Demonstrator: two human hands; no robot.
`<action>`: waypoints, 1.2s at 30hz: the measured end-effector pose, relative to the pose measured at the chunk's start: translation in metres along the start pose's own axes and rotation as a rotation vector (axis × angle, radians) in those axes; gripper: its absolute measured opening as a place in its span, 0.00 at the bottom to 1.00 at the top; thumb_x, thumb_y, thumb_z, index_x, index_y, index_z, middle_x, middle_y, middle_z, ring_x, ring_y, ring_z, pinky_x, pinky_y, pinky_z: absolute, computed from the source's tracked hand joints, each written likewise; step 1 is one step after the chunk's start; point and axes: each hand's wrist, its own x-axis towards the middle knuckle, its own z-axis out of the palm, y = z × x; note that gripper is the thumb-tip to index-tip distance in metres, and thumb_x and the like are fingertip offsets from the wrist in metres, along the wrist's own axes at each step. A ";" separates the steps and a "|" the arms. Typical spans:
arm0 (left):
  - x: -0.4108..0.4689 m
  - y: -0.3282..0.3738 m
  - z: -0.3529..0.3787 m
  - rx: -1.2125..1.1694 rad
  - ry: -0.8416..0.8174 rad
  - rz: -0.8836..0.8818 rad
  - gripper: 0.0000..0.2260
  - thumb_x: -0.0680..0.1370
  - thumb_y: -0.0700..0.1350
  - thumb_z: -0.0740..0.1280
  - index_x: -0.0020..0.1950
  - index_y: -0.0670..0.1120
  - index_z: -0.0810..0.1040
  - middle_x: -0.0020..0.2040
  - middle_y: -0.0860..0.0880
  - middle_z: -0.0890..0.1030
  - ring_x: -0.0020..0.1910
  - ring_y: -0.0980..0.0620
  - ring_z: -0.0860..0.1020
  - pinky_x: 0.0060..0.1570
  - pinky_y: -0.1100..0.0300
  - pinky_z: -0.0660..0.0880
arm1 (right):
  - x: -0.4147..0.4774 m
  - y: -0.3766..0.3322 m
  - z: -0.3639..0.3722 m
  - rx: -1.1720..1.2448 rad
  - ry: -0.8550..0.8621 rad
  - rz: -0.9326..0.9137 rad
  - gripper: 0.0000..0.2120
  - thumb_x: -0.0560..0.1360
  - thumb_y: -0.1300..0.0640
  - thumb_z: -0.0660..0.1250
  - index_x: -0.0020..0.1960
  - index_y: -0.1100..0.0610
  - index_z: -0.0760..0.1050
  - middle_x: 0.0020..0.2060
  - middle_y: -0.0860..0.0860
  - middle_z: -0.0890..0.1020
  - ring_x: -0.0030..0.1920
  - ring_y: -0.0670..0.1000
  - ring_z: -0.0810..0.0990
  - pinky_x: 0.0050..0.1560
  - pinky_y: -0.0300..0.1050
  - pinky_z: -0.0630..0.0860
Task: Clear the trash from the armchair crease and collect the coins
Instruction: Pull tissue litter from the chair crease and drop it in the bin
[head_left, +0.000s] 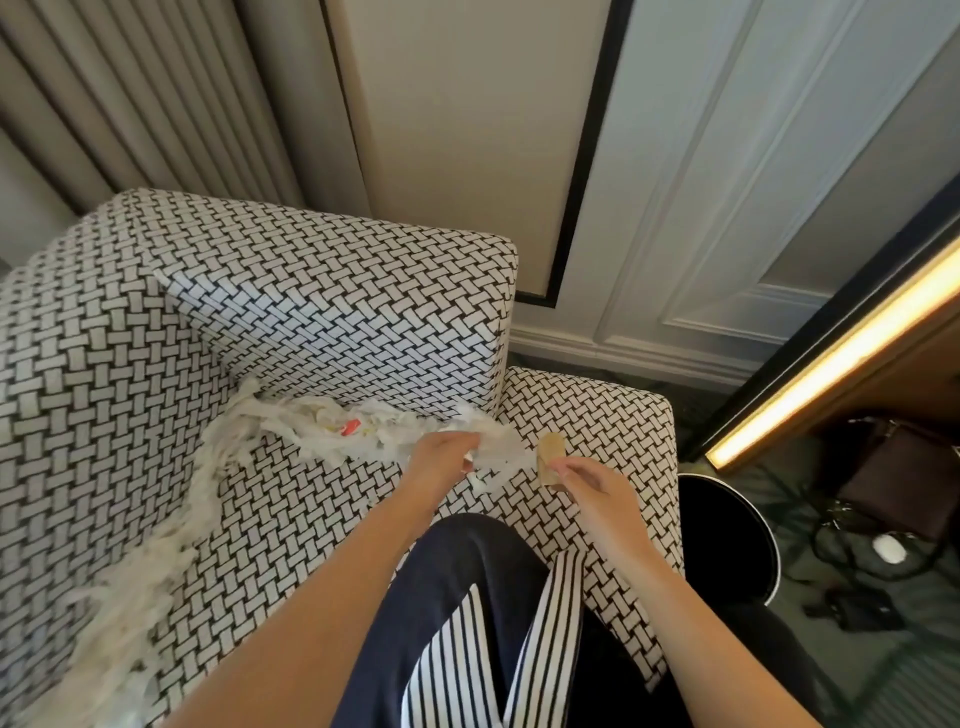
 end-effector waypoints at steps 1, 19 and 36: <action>-0.003 0.005 0.006 0.005 -0.028 0.010 0.09 0.77 0.45 0.64 0.54 0.43 0.78 0.45 0.48 0.78 0.41 0.54 0.76 0.55 0.56 0.74 | -0.003 0.002 -0.006 0.020 0.031 0.003 0.09 0.78 0.56 0.62 0.46 0.42 0.77 0.45 0.37 0.80 0.44 0.31 0.76 0.43 0.26 0.68; -0.039 0.029 0.146 0.213 -0.341 -0.013 0.15 0.79 0.45 0.61 0.64 0.44 0.73 0.54 0.48 0.78 0.53 0.51 0.76 0.62 0.51 0.72 | -0.028 0.088 -0.186 -0.181 -0.002 0.439 0.26 0.79 0.51 0.61 0.75 0.45 0.58 0.73 0.52 0.64 0.73 0.54 0.62 0.73 0.51 0.58; -0.059 0.030 0.160 0.374 -0.461 0.052 0.15 0.81 0.43 0.58 0.65 0.40 0.72 0.62 0.43 0.75 0.55 0.50 0.75 0.54 0.57 0.73 | -0.040 0.053 -0.156 0.139 0.067 0.215 0.23 0.74 0.53 0.69 0.68 0.47 0.68 0.61 0.46 0.76 0.62 0.49 0.74 0.64 0.49 0.71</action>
